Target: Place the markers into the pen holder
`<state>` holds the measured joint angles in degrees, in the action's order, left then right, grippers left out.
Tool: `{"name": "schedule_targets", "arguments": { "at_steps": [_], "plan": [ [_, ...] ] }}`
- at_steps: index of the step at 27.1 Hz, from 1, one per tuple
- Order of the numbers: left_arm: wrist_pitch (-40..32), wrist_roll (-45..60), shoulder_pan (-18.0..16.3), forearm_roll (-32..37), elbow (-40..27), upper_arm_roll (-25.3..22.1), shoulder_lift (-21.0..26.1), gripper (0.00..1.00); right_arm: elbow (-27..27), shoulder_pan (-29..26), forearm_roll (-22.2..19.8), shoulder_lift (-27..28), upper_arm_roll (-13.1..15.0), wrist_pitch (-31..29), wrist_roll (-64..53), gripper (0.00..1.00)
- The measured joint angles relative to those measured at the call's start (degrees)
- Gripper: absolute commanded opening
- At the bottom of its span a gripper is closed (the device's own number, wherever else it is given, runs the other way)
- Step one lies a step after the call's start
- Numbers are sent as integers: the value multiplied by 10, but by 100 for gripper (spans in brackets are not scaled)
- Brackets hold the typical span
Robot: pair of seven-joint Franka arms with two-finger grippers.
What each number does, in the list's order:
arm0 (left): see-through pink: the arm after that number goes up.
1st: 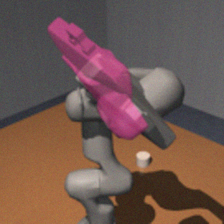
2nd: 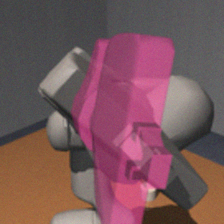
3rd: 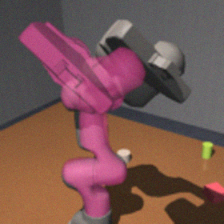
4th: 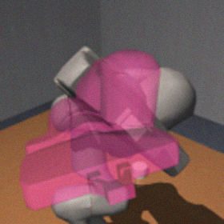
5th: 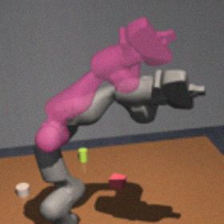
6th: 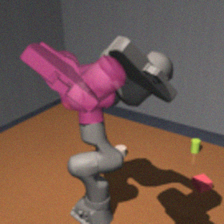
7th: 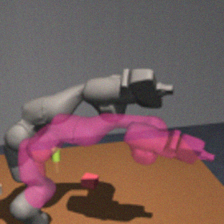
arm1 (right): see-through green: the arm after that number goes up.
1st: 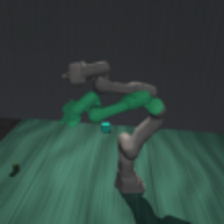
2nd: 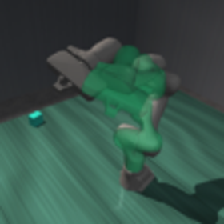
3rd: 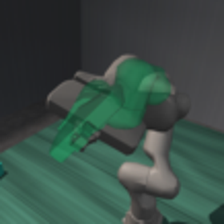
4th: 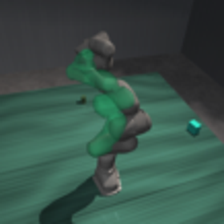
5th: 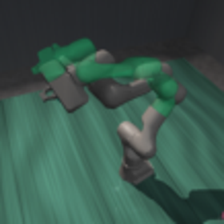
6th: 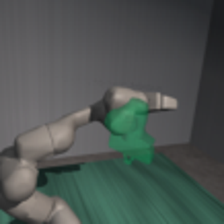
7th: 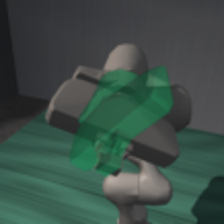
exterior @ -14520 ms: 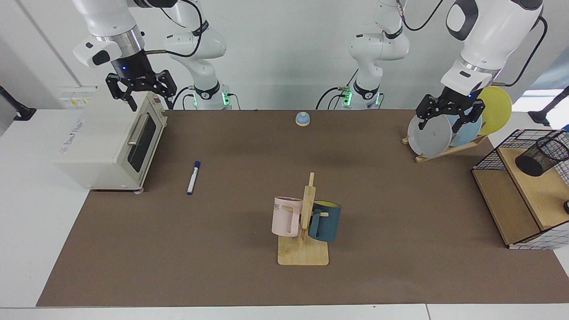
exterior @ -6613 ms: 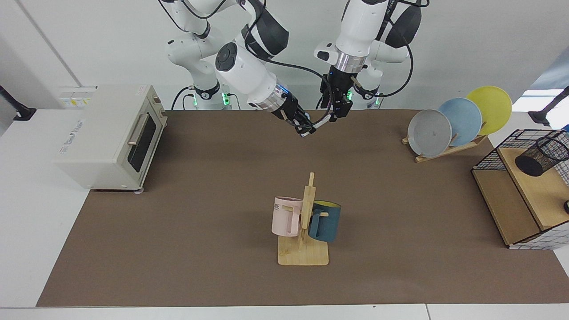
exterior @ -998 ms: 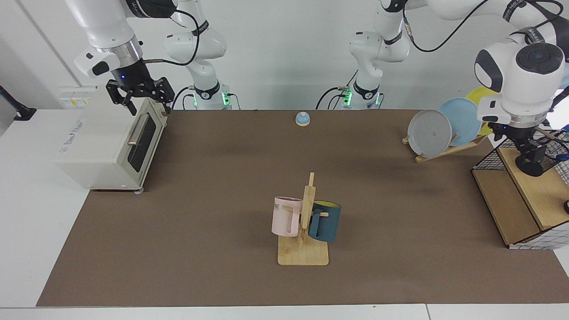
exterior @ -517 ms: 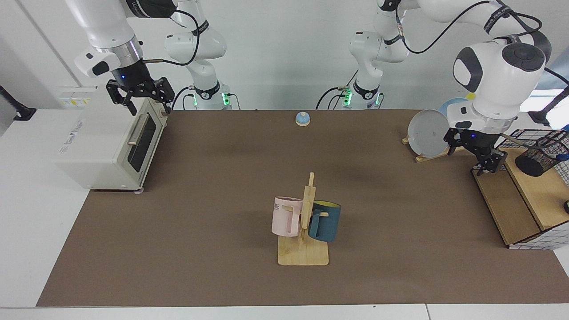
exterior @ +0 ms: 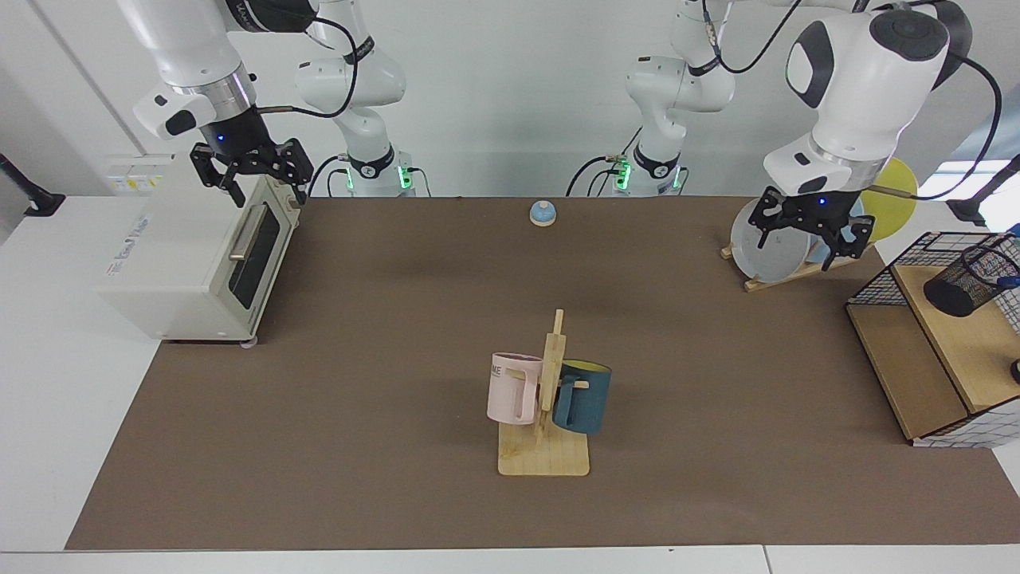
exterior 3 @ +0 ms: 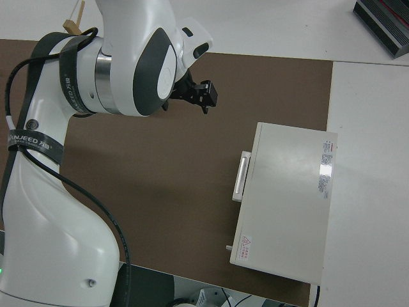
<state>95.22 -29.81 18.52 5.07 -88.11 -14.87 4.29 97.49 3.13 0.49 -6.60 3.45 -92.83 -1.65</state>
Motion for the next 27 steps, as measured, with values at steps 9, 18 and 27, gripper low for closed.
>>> {"name": "schedule_targets", "arguments": {
  "at_steps": [9,18,27],
  "plan": [
    [-74,193,-105,-1,0,118,-56,100,0,0,0,0,0,0,0,100],
    [-86,242,-134,-41,-9,121,-83,100,0,0,0,0,0,0,0,100],
    [-98,242,-143,-59,-15,111,-83,100,0,0,0,0,0,0,0,100]
  ]
}}
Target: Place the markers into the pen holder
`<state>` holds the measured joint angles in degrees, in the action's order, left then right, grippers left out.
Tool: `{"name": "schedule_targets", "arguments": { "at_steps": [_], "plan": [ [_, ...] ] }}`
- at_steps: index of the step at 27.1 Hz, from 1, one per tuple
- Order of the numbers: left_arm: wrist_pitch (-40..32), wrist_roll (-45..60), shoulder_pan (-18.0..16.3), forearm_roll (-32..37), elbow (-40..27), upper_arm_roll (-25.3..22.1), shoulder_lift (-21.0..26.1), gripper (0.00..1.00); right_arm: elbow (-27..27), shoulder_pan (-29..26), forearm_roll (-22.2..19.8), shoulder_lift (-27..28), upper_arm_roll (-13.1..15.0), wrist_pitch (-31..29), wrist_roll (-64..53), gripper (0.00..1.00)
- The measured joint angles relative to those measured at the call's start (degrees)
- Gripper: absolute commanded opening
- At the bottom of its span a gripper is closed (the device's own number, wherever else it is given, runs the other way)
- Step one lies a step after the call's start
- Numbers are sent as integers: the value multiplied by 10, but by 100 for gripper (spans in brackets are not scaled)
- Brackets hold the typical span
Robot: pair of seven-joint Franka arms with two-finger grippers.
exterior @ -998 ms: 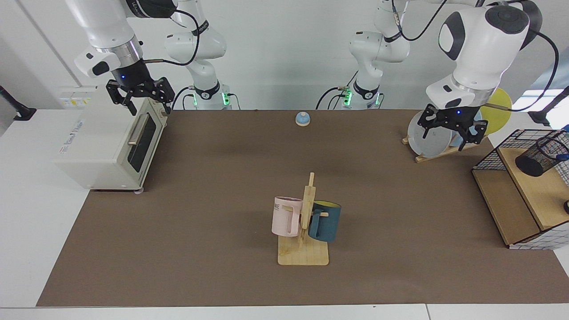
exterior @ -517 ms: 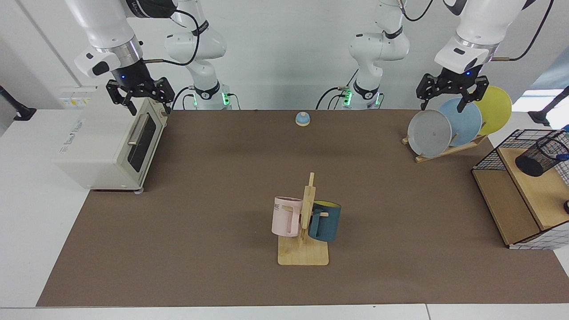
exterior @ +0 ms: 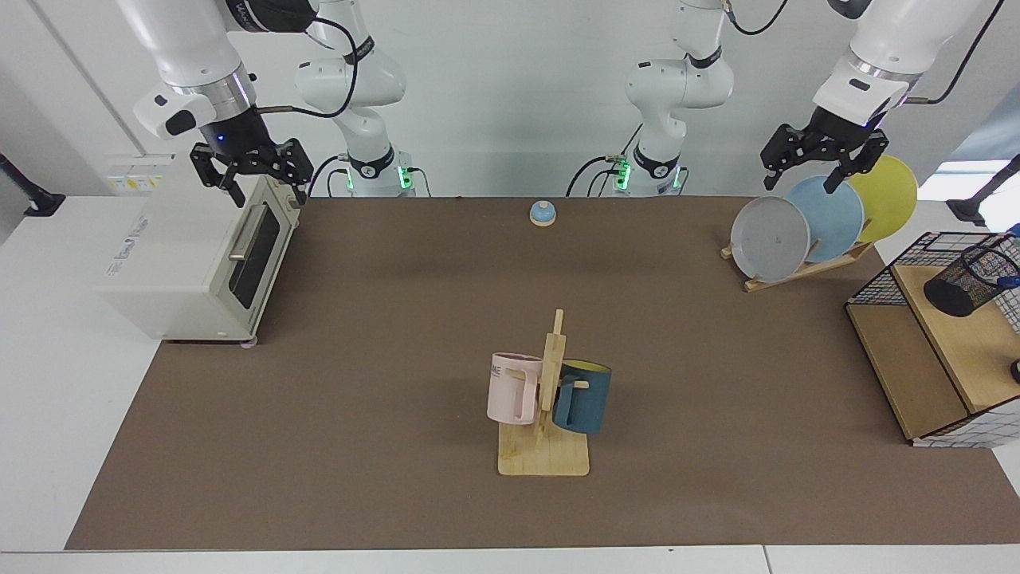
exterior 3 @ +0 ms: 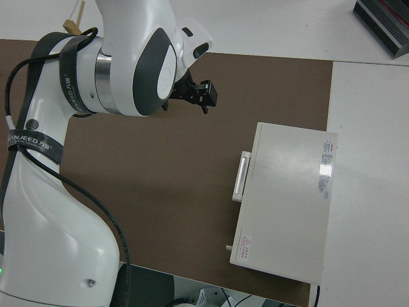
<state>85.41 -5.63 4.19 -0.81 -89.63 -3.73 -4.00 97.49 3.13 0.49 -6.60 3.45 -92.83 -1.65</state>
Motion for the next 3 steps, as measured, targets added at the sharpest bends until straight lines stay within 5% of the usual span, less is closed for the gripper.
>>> {"name": "schedule_targets", "arguments": {
  "at_steps": [3],
  "plan": [
    [-1,0,0,0,0,0,0,100,0,0,0,0,0,0,0,100]
  ]
}}
